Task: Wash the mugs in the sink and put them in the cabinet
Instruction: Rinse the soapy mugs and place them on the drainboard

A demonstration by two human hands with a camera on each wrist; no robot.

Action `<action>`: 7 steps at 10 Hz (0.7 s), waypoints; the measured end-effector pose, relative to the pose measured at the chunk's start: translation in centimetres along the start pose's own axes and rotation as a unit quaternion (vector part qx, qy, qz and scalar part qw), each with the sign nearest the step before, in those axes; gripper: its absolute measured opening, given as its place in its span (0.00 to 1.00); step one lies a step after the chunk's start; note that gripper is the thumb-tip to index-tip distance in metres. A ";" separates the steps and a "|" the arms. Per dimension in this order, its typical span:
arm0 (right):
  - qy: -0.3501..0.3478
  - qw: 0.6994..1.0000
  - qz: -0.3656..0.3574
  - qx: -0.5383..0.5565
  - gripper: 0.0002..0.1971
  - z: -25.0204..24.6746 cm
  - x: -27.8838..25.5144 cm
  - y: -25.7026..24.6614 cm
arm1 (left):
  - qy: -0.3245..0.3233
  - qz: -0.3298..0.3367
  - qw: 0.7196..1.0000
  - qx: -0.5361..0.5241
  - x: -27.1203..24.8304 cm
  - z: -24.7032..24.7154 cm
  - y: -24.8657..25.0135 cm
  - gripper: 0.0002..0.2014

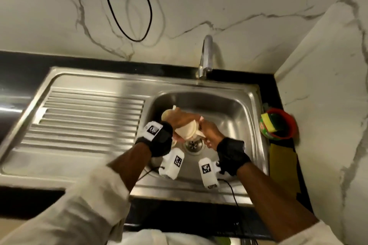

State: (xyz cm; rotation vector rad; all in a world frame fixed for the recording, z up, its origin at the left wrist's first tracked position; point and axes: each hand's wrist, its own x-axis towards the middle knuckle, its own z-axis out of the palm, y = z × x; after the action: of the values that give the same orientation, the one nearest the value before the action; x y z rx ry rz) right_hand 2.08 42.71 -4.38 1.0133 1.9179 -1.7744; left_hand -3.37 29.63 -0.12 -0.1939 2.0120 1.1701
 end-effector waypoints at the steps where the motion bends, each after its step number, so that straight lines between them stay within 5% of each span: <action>1: 0.040 0.998 -0.035 -0.033 0.23 0.4 1.5 0.0 | -0.007 0.023 1.000 -0.006 -0.7 -0.8 -0.1 0.29; 2: 0.071 0.979 -0.110 -0.155 0.23 0.9 2.6 -2.3 | 0.038 0.022 0.995 -0.093 -0.7 -2.6 -1.0 0.37; 3: 0.104 0.899 -0.216 -0.367 0.17 2.7 2.0 -4.5 | 0.103 0.037 0.993 -0.051 -1.1 -5.1 -1.6 0.32; 4: 0.082 0.842 -0.349 -0.404 0.13 6.2 -0.2 -6.6 | 0.164 0.043 0.985 -0.038 -0.7 -8.6 -2.7 0.33; 5: -0.012 0.786 -0.426 -0.448 0.12 9.9 -1.9 -8.5 | 0.201 0.014 0.976 -0.079 -1.7 -14.2 -3.7 0.36; 6: -0.093 0.751 -0.446 -0.478 0.18 15.2 -1.7 -10.3 | 0.231 0.024 0.972 -0.024 -2.6 -19.5 -4.9 0.34; 7: -0.093 0.724 -0.472 -0.494 0.14 21.9 -1.1 -11.6 | 0.236 0.029 0.966 0.097 -3.3 -24.5 -6.4 0.28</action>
State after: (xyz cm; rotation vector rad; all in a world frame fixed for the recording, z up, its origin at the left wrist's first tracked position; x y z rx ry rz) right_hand -9.91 21.67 1.15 -0.6094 2.8621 -0.6982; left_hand -11.50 5.89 4.43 -0.3416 2.5506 1.0187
